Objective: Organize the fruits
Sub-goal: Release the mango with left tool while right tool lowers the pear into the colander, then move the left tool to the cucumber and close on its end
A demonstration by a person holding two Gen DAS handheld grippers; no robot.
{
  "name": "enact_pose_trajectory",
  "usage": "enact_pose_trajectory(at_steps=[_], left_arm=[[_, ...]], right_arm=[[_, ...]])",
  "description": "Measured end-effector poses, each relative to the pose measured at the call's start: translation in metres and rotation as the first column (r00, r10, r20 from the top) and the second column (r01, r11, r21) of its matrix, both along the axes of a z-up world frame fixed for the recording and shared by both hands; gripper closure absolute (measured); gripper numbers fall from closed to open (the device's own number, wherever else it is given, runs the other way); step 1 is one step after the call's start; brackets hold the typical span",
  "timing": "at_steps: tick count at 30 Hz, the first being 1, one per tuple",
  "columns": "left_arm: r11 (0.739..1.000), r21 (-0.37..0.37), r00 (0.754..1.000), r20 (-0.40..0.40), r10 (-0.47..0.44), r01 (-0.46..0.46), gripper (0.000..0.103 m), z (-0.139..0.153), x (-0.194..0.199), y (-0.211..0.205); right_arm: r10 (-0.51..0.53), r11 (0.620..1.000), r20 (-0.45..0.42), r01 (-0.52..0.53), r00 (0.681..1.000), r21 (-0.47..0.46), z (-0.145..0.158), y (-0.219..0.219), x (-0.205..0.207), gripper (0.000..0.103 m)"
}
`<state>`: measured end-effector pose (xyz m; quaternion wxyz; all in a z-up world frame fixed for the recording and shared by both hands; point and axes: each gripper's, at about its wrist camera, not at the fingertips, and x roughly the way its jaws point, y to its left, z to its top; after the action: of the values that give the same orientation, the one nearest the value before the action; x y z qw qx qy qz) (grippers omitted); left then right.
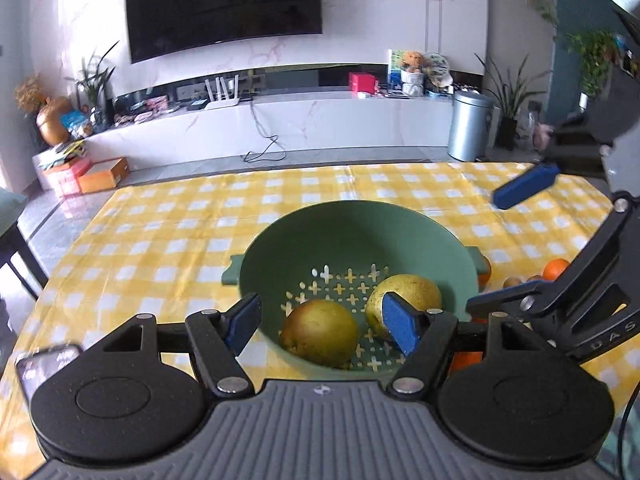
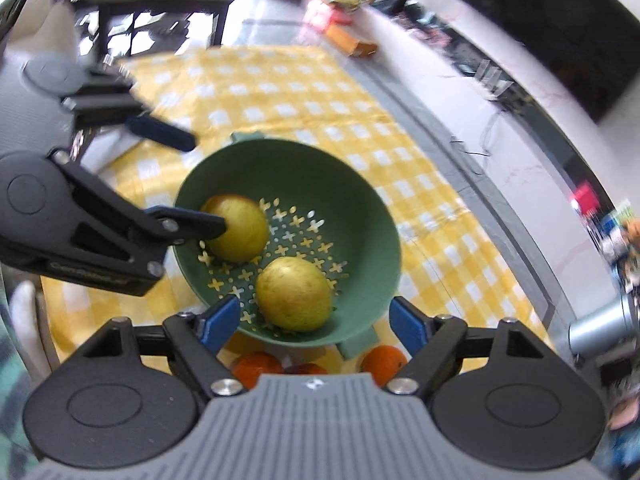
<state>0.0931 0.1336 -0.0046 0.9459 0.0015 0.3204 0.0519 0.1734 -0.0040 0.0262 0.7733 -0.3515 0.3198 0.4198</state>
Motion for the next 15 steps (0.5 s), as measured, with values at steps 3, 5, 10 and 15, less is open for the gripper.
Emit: enact_pose_trajectory(at_steps=[3, 5, 10, 15], left_arm=[[1.0, -0.01, 1.0, 0.024, -0.003, 0.004, 0.022, 0.01, -0.008, -0.005], [1.0, -0.013, 0.999, 0.036, -0.018, 0.018, 0.022, 0.017, -0.013, -0.01], [0.999, -0.023, 0.999, 0.007, -0.031, 0.031, 0.022, 0.024, -0.024, -0.027], [0.996, -0.045, 0.997, -0.005, -0.071, 0.071, 0.022, 0.029, -0.039, -0.05]], right_arm=[[-0.082, 0.992, -0.02, 0.084, 0.996, 0.094, 0.005, -0.018, -0.007, 0.023], [-0.134, 0.978, -0.038, 0.139, 0.99, 0.156, 0.007, -0.031, -0.015, 0.023], [-0.251, 0.922, -0.067, 0.26, 0.966, 0.287, 0.012, -0.071, -0.038, 0.02], [-0.33, 0.874, -0.075, 0.334, 0.941, 0.353, 0.005, -0.108, -0.064, 0.018]])
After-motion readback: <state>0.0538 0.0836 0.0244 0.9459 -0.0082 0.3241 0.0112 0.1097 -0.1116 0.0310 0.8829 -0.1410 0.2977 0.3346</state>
